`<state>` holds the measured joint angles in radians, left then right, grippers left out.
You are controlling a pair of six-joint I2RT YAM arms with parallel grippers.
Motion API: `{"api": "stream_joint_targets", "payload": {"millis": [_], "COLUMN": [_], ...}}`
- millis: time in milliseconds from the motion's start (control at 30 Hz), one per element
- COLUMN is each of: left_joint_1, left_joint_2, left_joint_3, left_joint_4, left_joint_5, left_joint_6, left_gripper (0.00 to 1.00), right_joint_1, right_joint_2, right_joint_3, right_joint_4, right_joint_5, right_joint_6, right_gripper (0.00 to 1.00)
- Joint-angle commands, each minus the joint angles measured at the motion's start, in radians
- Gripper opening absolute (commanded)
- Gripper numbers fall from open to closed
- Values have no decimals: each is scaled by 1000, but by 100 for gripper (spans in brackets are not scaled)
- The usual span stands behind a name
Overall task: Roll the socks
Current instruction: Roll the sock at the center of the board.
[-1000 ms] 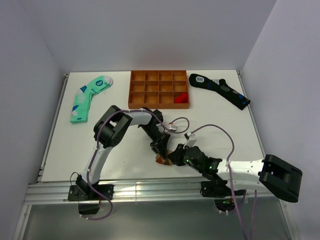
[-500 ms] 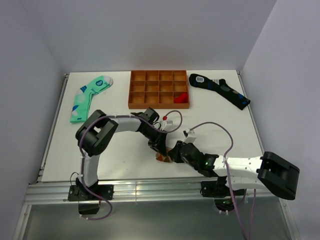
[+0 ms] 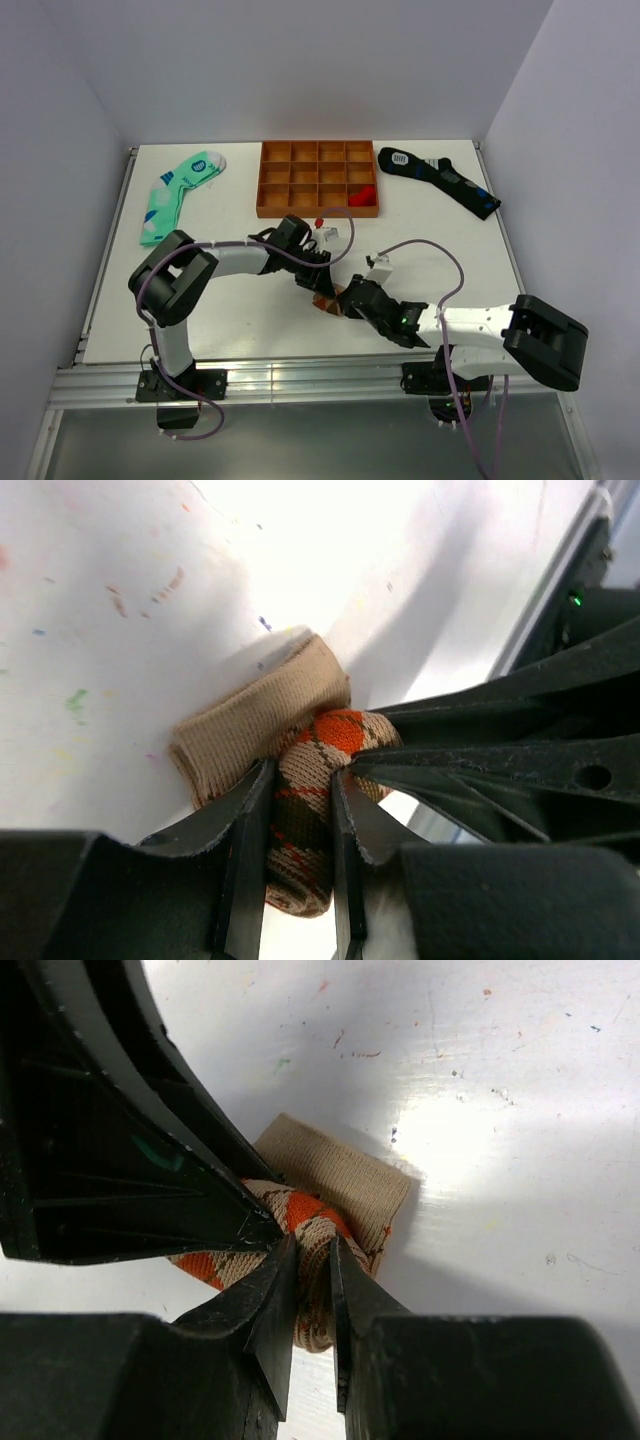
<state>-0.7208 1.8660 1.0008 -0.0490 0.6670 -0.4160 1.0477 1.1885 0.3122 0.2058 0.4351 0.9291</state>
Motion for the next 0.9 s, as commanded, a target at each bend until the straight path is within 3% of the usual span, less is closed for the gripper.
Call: {"api": "stream_joint_targets", "payload": {"millis": [0,333,667,867], "left_joint_1": [38,47,49,49], "left_joint_2": [-30,-165,-189,-297], "left_joint_3": [-8,-59,-80,-166], "left_joint_4": [202,207,204,248], "left_joint_5": [-414,-607,-658,-662], "left_joint_6": [28,-4,-4,-36], "left_gripper": [13,15,14,16], "right_joint_1": [29,3,-32,-31], "right_joint_2": [48,88,180,246], "right_joint_3": [4,61,105,148], "right_joint_4": [-222,-278,-304,-313], "right_joint_5": [-116,-160,-181,-193], "right_joint_6": [43,145,149,126], "right_gripper": [2,1,0,0]}}
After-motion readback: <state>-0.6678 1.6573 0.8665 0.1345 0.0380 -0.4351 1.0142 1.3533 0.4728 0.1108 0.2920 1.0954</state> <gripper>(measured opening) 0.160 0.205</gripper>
